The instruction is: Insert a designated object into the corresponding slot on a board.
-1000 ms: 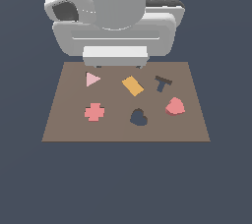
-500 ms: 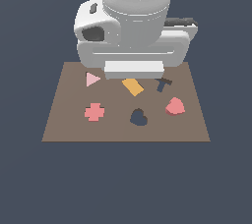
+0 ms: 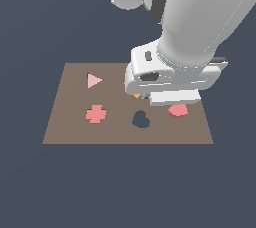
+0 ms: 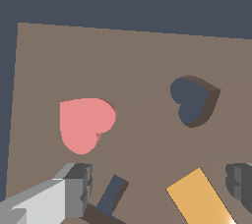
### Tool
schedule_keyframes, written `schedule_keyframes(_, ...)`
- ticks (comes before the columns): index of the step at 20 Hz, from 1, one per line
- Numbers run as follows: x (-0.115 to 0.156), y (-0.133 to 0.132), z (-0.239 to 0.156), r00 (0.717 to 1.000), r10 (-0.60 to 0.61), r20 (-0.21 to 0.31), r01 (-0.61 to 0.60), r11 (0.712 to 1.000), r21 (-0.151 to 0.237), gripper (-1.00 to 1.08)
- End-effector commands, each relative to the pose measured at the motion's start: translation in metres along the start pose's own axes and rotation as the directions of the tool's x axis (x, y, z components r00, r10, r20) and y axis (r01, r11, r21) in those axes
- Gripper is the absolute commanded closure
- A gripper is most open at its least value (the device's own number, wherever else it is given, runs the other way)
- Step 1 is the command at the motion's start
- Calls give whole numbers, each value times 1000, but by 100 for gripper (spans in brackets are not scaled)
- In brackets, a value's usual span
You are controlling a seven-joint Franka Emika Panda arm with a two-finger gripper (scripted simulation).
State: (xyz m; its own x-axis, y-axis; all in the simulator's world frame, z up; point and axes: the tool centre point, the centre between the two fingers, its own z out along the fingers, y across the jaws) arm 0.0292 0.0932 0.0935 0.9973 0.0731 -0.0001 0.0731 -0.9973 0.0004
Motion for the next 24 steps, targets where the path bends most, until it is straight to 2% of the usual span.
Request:
schedule_keyframes(1,6,-19,15,1000,-11,-1,11,1000,1,-92)
schedule_keyframes(5,13,-39,31,1000,-25,0,25,1000,1,-92)
schedule_keyframes(10,18,-54,42,999,-35,0,35,999,1,-92)
schedule_keyframes(24,19,-56,63,999,-37,0,37,999,0,-92)
